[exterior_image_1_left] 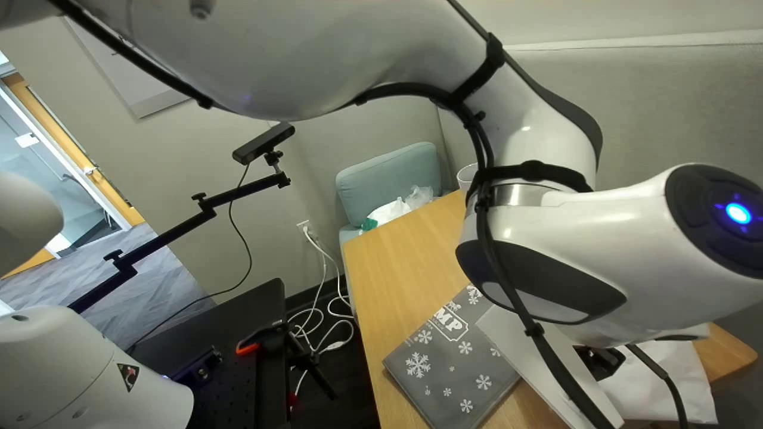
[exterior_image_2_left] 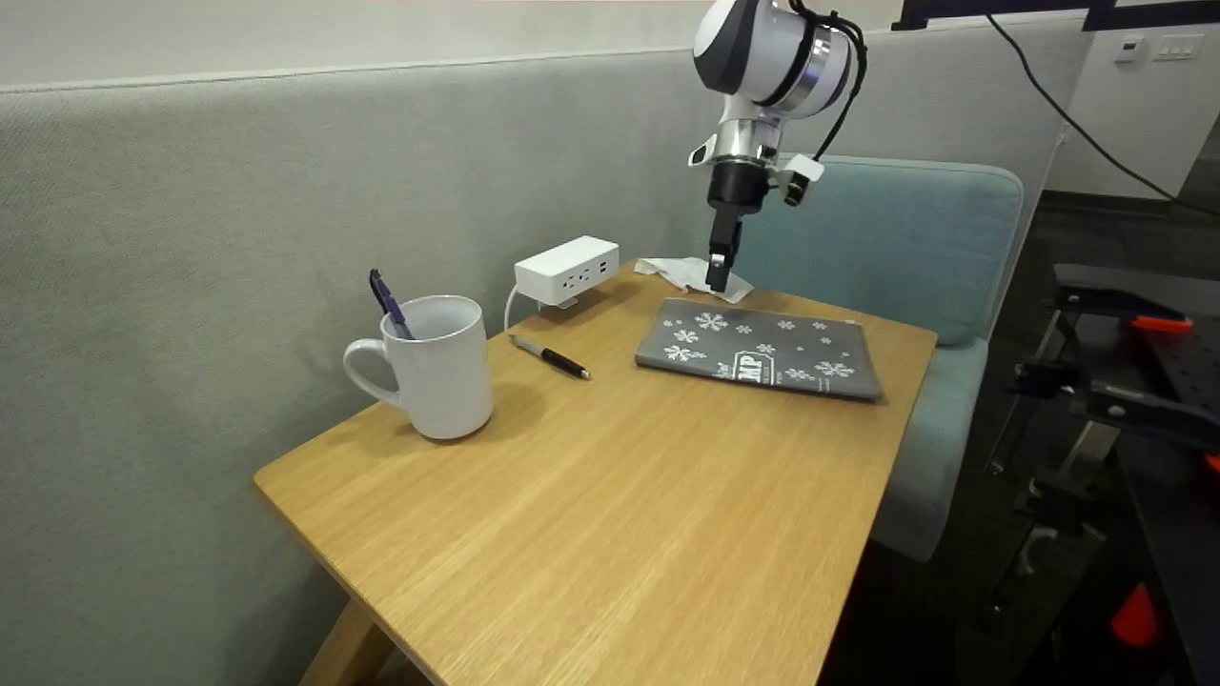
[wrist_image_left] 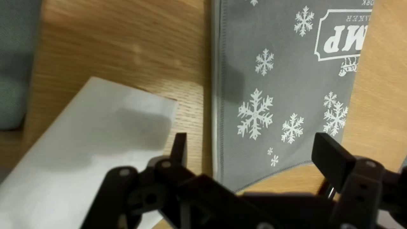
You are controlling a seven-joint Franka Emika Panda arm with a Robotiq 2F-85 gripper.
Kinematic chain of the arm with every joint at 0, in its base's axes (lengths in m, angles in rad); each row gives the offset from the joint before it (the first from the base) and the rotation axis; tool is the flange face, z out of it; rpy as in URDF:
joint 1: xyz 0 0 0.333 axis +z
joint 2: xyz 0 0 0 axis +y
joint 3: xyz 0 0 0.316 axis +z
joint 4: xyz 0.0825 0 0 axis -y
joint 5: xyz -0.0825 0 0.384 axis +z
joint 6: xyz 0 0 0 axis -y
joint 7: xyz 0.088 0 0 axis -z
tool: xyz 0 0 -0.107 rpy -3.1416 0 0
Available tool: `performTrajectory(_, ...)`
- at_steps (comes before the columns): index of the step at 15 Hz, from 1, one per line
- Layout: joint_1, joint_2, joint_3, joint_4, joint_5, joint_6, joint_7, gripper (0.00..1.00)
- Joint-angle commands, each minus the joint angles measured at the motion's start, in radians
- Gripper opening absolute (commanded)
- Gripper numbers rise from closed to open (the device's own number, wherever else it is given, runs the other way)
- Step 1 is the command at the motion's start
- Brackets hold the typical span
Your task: Pick up one pen from the table and put it in the white cup. Open the grey object on the table.
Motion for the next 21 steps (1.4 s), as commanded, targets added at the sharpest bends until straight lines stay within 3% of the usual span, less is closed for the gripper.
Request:
performTrajectory(1, -0.007, 0.032, 0.022, 0.047, 0.023, -0.024, -0.037, 1.0)
performTrajectory(8, 0.009, 0.066, 0.027, 0.083, 0.007, -0.031, -0.017, 1.0)
performTrajectory(9, 0.009, 0.069, 0.028, 0.087, 0.006, -0.033, -0.017, 0.82)
performTrajectory(16, 0.008, 0.08, 0.026, 0.107, 0.007, -0.059, -0.01, 0.27)
performTrajectory(19, 0.009, 0.079, 0.024, 0.104, 0.009, -0.06, -0.008, 0.05)
performTrajectory(21, 0.012, 0.067, 0.022, 0.091, 0.011, -0.047, -0.002, 0.0)
